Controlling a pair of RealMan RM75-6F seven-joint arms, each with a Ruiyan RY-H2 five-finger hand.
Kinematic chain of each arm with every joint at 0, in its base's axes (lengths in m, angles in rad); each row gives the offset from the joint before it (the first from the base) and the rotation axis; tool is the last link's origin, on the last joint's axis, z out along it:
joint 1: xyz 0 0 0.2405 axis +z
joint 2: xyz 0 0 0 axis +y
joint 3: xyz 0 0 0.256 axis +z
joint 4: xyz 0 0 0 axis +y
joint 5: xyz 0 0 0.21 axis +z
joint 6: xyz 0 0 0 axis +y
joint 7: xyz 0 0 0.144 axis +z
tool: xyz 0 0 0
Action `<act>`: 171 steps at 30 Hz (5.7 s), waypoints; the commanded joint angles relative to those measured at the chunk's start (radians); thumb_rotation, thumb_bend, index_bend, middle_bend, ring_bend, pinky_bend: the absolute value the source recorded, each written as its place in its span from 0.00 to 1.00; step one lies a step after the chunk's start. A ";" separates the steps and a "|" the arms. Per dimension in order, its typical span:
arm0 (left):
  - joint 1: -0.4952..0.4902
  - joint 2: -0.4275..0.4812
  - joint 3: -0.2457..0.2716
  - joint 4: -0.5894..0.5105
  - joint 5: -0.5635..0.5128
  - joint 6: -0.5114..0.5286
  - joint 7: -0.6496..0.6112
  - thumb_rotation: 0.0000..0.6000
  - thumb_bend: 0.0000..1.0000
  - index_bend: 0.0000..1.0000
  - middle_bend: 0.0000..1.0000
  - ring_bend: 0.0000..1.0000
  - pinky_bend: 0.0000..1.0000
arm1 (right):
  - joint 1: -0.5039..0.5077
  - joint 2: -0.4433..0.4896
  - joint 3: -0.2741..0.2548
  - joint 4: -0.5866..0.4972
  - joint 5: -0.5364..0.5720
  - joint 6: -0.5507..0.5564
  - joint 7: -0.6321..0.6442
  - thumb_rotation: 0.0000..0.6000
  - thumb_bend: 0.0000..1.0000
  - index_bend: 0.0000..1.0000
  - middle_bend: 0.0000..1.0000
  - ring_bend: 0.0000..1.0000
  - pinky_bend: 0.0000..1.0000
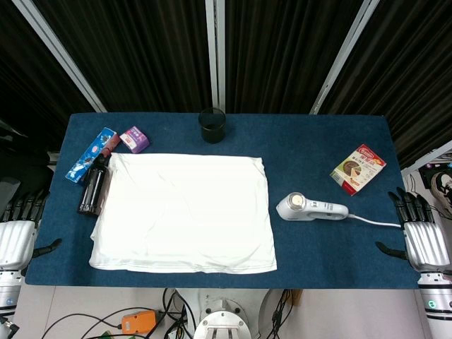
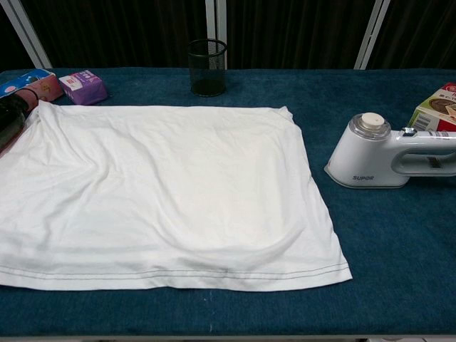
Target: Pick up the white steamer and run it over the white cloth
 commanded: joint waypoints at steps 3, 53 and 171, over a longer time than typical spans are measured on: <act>-0.006 -0.008 0.000 0.008 0.001 -0.010 -0.001 1.00 0.00 0.07 0.04 0.00 0.00 | 0.017 -0.011 0.010 -0.024 0.016 -0.024 -0.011 1.00 0.03 0.00 0.00 0.00 0.10; -0.035 -0.026 0.002 0.061 -0.003 -0.059 -0.033 1.00 0.00 0.07 0.04 0.00 0.00 | 0.422 -0.208 0.100 -0.047 0.611 -0.461 -0.331 1.00 0.03 0.51 0.52 0.53 0.12; -0.401 -0.279 0.078 0.131 -0.036 -0.573 -0.003 0.08 0.53 0.07 0.05 0.00 0.00 | 0.972 -0.451 0.003 0.155 0.497 -0.813 -0.136 1.00 0.55 0.99 0.86 0.93 0.64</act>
